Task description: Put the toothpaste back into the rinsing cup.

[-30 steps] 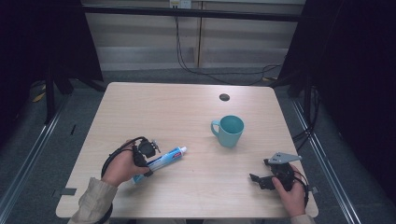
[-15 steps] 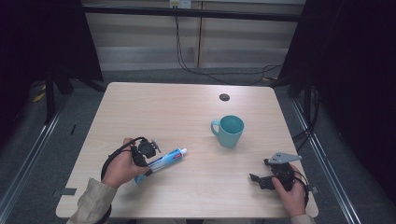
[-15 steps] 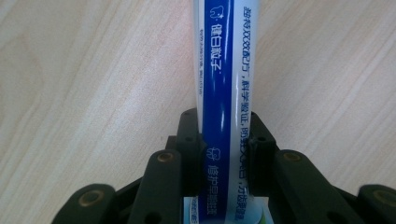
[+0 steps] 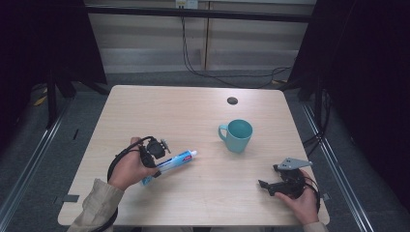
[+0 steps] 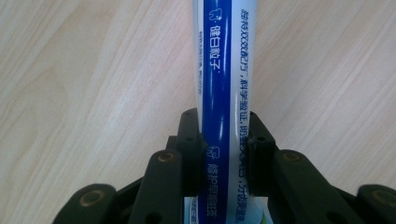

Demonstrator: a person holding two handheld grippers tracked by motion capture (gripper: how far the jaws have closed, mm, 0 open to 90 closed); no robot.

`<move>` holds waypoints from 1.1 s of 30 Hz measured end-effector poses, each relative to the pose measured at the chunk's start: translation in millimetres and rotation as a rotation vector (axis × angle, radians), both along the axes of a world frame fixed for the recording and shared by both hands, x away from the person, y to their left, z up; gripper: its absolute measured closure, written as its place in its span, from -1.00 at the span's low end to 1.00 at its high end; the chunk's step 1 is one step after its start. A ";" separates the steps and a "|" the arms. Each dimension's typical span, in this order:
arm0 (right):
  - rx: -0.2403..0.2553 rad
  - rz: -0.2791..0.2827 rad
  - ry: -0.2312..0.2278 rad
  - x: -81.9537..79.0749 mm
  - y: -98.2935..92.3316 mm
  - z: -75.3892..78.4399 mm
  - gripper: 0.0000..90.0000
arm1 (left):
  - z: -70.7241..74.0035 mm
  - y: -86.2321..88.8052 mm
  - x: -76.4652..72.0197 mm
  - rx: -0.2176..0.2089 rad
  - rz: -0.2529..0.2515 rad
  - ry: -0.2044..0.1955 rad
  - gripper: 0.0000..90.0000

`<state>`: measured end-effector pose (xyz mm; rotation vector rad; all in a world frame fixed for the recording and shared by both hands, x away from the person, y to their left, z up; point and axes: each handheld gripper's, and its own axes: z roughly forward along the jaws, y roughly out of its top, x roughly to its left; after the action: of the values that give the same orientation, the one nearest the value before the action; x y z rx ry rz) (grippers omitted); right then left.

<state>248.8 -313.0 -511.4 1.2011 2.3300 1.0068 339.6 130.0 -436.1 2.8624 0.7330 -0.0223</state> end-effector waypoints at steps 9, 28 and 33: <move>-0.018 0.041 0.017 1.4 -0.9 6.8 -0.69 | 7.6 -8.9 -0.1 -0.011 -0.018 -0.015 0.62; -0.144 0.270 0.040 17.1 28.8 42.3 -0.69 | 11.6 -40.3 -1.5 0.000 -0.084 -0.026 0.62; -0.167 0.300 0.033 18.8 36.2 49.2 -0.69 | 13.9 -45.9 -4.8 -0.013 -0.100 -0.037 0.62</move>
<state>267.6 -276.9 -462.2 0.8290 2.6146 0.8654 334.8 84.1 -422.1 2.8766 0.5805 0.0115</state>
